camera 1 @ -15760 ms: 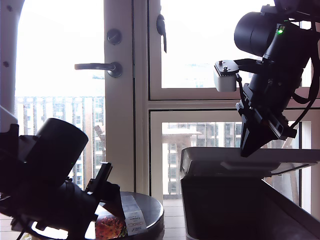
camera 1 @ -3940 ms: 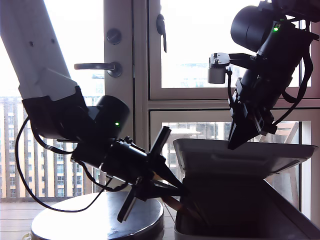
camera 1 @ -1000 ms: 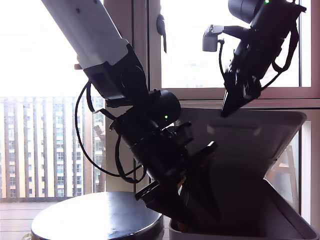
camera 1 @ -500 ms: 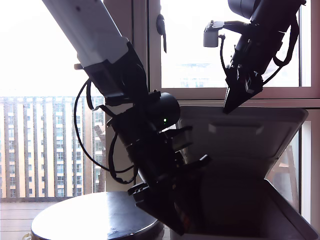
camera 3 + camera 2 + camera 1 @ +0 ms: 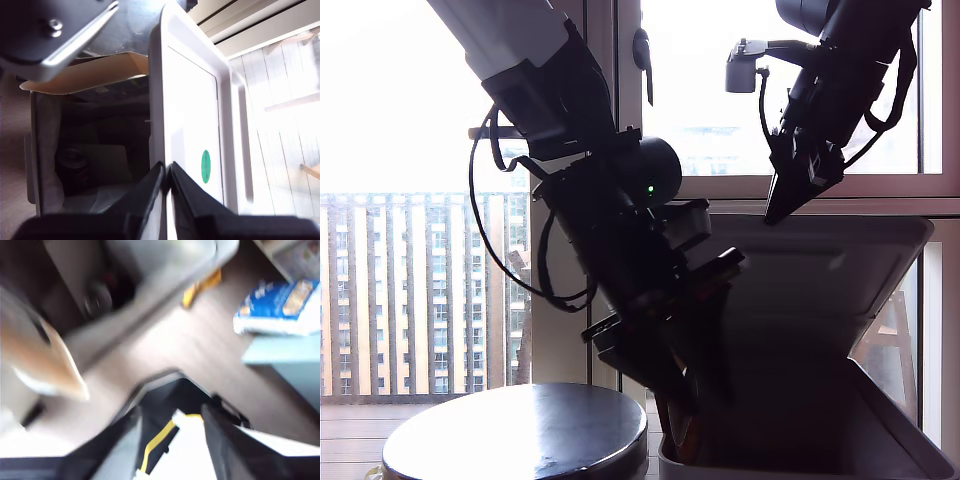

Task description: First open the recycling bin's lid, then pick the cardboard sleeve and place it inside the bin before closing the lid

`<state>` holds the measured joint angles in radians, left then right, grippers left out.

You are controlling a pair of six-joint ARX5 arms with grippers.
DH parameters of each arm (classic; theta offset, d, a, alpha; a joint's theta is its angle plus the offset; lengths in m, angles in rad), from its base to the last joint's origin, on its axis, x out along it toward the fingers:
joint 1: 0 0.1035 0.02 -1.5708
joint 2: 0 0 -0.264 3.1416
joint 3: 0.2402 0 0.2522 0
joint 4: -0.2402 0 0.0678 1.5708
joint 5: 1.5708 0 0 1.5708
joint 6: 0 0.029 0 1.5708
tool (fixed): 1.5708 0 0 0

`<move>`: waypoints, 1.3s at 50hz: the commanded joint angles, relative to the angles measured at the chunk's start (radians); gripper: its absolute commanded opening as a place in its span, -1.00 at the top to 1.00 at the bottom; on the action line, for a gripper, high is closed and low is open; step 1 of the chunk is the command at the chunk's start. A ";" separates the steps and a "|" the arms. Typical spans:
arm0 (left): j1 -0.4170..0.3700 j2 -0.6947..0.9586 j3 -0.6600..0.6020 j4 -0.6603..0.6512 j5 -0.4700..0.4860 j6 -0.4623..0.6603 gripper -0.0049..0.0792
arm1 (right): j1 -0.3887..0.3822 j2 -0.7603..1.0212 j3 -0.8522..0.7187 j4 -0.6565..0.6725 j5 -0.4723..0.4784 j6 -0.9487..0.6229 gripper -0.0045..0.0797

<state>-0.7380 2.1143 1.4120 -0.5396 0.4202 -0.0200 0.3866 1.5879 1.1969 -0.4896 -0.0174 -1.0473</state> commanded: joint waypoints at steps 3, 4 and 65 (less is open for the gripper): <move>0.006 -0.031 -0.003 -0.018 0.005 0.029 0.68 | -0.010 -0.009 0.029 0.019 0.010 0.000 0.92; 0.010 -0.035 -0.003 -0.020 0.005 0.029 0.79 | -0.010 -0.009 0.029 0.019 0.010 0.000 0.92; 0.168 0.063 -0.006 0.380 -0.214 -0.515 0.93 | -0.010 -0.009 0.029 0.025 0.010 0.000 0.92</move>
<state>-0.5678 2.1635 1.4117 -0.1894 0.1955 -0.5041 0.3866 1.5879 1.1969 -0.4862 -0.0170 -1.0477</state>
